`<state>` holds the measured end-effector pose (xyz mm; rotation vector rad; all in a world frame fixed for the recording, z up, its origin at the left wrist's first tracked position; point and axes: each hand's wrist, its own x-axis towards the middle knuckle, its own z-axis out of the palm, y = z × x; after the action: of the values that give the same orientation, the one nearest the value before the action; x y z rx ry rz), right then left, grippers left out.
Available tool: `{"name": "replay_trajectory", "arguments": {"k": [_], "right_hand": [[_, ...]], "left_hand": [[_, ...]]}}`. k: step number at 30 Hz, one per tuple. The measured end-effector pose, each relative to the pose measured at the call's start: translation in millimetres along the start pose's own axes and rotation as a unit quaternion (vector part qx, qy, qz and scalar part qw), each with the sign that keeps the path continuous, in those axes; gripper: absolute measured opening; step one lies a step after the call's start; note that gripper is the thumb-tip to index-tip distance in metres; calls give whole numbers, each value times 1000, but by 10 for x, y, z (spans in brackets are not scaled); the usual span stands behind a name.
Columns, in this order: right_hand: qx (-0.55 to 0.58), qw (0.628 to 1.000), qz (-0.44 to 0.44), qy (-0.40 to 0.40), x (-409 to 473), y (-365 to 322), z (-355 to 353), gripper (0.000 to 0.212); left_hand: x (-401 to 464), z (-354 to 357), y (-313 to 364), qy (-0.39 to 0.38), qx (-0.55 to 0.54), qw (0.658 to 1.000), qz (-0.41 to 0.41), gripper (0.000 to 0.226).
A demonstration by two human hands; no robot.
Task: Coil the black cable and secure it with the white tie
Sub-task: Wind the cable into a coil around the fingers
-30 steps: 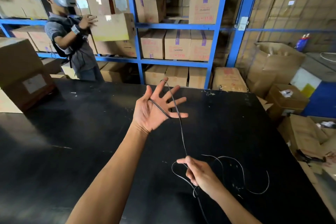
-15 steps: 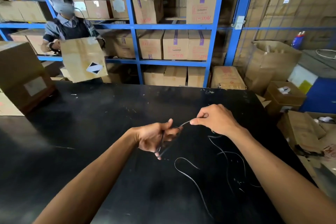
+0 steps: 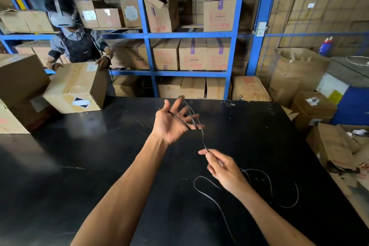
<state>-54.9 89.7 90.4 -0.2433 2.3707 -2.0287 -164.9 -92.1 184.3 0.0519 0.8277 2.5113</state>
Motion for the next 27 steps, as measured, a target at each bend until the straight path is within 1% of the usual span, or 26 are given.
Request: {"name": "replay_trajectory", "arguments": {"k": [3, 6, 8, 10, 11, 13, 15, 16, 17, 18, 19, 20, 21, 23, 24, 25, 27], "right_hand": [[31, 999, 14, -23, -89, 75, 44, 27], [13, 996, 51, -69, -118, 180, -12, 28], [-49, 992, 92, -69, -71, 221, -103, 30], [-178, 978, 104, -17, 48, 193, -279, 43], [-246, 964, 98, 15, 123, 133, -390, 50], [-368, 925, 82, 44, 286, -55, -616, 63], [-463, 884, 57, 17, 448, -310, -779, 71], [-493, 869, 36, -1, 515, -457, -828, 69], [-512, 859, 17, -15, 567, -607, -858, 63], [-522, 853, 1, -24, 608, -738, -878, 55], [-525, 851, -12, -28, 624, -860, -888, 47], [-516, 856, -21, -28, 632, -919, -895, 41], [-492, 870, -30, -24, 617, -942, -892, 34], [-410, 911, -44, -18, 548, -867, -852, 20], [-365, 929, -51, -24, 493, -806, -799, 18], [-324, 944, -52, -31, 435, -722, -727, 21], [-233, 971, -39, -41, 300, -538, -552, 24]], "left_hand": [[15, 70, 24, -61, 2, 998, 1, 61], [-66, 137, 38, -137, 24, 990, -39, 60], [-156, 170, 20, -188, 56, 976, -90, 60], [-277, 190, -42, -232, 97, 953, -168, 61], [-343, 186, -85, -243, 121, 939, -211, 61], [-447, 134, -183, -248, 188, 902, -298, 64], [-502, 24, -291, -228, 265, 858, -377, 66], [-498, -51, -347, -209, 300, 837, -407, 67], [-487, -126, -398, -188, 331, 822, -424, 67], [-471, -194, -432, -168, 345, 817, -430, 68], [-446, -268, -446, -141, 344, 828, -419, 67], [-403, -342, -436, -112, 328, 850, -396, 65], [-358, -403, -405, -82, 304, 878, -360, 61], [-267, -489, -311, -49, 228, 931, -280, 52], [-233, -493, -264, -38, 191, 951, -239, 51], [-210, -468, -222, -28, 165, 966, -197, 53], [-169, -373, -146, -15, 123, 985, -120, 58]]}}
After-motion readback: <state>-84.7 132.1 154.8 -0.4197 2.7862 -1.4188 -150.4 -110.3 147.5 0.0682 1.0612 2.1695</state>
